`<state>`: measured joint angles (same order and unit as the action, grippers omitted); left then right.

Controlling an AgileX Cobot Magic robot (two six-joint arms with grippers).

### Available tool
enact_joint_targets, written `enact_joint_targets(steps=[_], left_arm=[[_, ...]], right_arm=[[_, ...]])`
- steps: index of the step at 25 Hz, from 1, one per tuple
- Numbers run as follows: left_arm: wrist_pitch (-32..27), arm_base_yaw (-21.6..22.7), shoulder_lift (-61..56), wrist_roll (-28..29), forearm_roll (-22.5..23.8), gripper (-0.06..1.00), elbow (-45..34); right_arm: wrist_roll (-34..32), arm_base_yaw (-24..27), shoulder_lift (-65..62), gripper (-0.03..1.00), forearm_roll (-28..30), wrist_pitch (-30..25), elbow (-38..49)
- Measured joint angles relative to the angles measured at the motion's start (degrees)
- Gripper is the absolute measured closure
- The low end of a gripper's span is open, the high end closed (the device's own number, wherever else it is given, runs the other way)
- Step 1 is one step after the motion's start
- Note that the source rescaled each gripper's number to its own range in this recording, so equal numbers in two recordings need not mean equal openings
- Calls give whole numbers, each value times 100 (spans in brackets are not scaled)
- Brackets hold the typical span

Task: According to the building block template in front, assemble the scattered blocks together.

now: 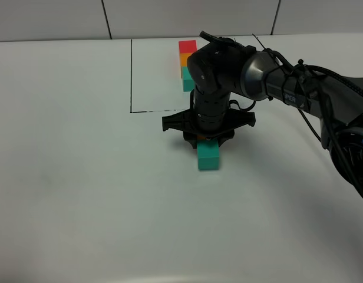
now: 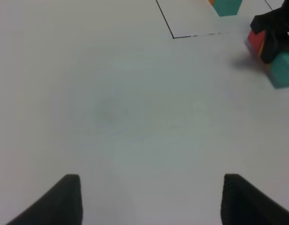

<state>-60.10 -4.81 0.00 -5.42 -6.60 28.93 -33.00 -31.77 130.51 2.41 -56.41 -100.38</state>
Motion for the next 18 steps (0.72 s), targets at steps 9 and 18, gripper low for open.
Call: enact_joint_targets(steps=[9, 18], left_arm=[[0, 0, 0, 0, 0, 58, 0], [0, 7, 0, 0, 0, 58, 0]], right_arm=[[145, 0, 135, 81, -6, -10, 0], [443, 0, 88, 2, -6, 70, 0]])
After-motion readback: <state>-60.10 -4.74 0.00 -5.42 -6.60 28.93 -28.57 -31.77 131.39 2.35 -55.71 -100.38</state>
